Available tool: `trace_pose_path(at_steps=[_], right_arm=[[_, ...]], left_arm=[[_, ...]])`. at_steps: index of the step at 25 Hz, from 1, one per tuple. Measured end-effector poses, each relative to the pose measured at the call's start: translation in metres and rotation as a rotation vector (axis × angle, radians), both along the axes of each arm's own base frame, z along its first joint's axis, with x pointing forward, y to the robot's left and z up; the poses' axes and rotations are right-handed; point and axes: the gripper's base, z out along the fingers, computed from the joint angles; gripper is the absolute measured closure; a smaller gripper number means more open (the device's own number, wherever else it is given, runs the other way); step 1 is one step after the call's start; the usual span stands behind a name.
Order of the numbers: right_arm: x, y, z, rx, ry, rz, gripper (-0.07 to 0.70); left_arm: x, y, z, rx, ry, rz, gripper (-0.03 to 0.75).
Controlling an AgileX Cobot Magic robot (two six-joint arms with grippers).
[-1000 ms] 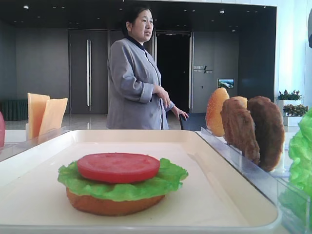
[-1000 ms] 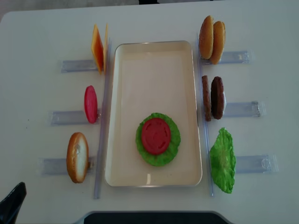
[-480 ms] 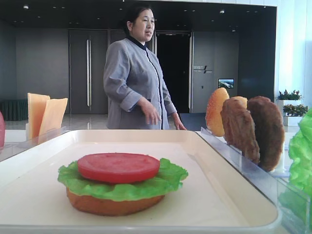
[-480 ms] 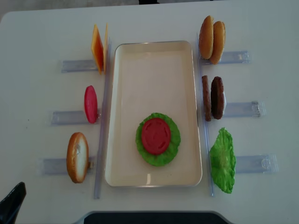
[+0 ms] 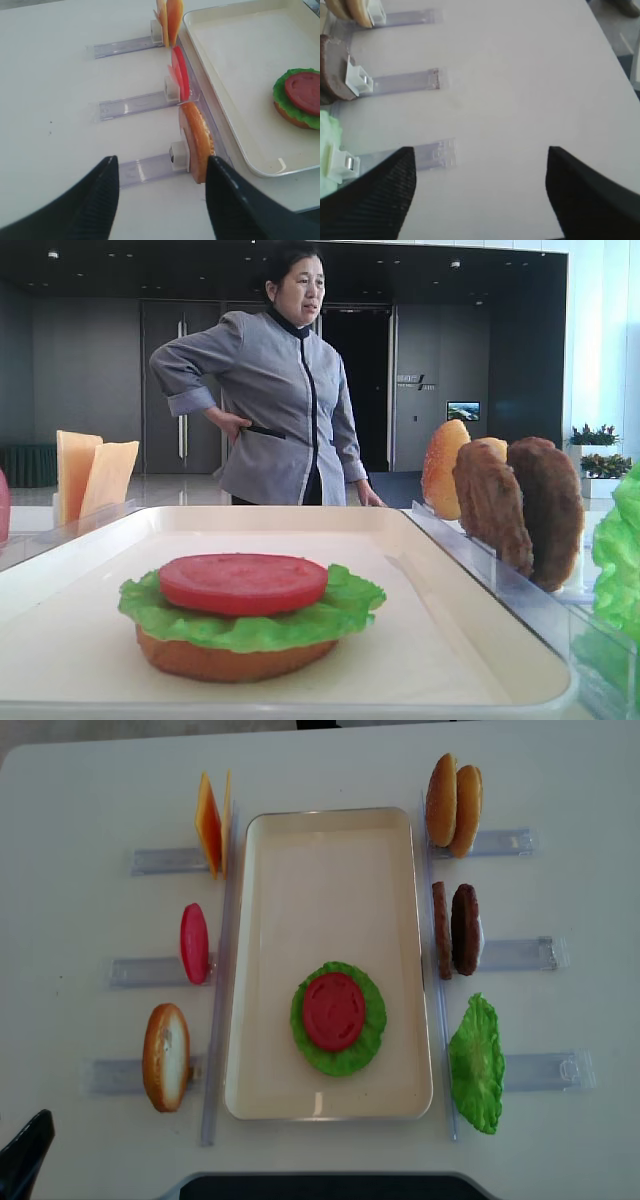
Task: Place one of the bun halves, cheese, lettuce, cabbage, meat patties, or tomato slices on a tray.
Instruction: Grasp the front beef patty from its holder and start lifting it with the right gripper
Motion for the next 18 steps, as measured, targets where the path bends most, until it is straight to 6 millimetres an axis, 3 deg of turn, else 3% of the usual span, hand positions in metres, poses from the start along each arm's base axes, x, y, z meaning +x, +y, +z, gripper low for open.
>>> trace_pose_path(at_steps=[12,18], right_arm=[[0.079,-0.005,0.031,0.075,0.275,0.052,0.118],[0.12,-0.01,0.028,0.096,0.41,0.05,0.118]], left_arm=[[0.0,0.0,0.0,0.0,0.0,0.0,0.307],[0.0,0.0,0.0,0.0,0.0,0.0,0.307]])
